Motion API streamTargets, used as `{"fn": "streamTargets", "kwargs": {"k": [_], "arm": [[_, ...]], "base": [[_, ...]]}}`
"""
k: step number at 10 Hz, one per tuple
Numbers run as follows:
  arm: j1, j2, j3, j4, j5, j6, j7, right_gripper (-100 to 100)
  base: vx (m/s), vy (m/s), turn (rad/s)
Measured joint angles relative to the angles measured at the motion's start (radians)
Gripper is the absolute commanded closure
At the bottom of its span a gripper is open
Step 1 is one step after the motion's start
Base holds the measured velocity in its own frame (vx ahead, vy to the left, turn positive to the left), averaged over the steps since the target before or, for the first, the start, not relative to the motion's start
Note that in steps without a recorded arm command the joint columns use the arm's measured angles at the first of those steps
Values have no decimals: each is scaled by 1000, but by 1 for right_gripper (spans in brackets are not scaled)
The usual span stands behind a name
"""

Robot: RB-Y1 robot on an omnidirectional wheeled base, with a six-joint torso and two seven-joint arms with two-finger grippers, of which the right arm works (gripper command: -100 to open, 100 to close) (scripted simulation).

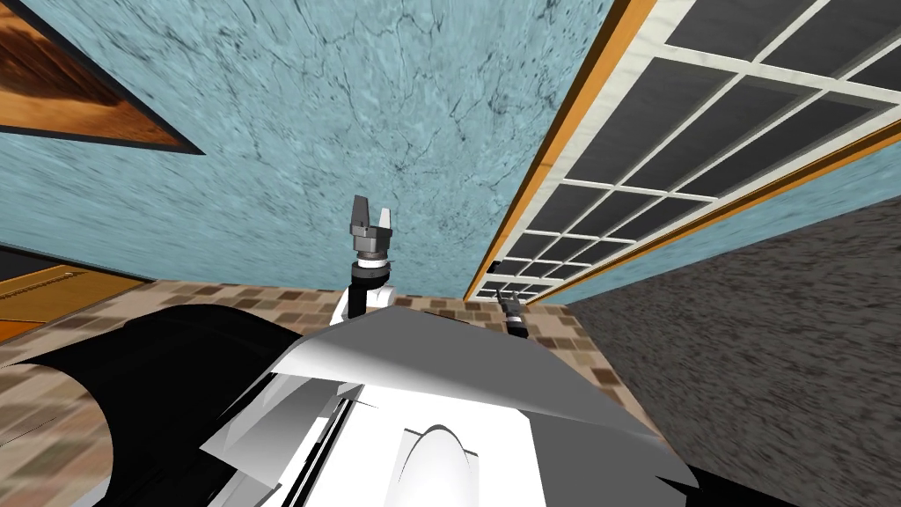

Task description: Pull the door open

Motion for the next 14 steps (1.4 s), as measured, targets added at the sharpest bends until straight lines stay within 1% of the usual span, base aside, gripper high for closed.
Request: {"fn": "streamTargets", "kwargs": {"k": [6, 8, 9, 10, 11, 12, 13, 14], "arm": [[-38, -7, -14, 119, 36, -36, 82, -100], [-33, -9, -20, 124, 33, -40, 86, -100], [-33, -15, -27, 133, 28, -46, 85, -100], [-37, -21, -37, 153, 22, -58, 87, -100], [-26, -25, -47, 152, 16, -63, 87, -100], [-7, -27, -56, 136, 11, -62, 82, -100], [-8, -32, -63, 147, 7, -69, 82, -100], [-17, -41, -73, 178, 0, -84, 85, -100]], "base": [[85, -31, 29], [152, 38, 116], [194, 39, 117], [175, 60, 181], [200, 58, 190], [146, 36, 38], [125, 37, 98], [175, 25, 192]]}}
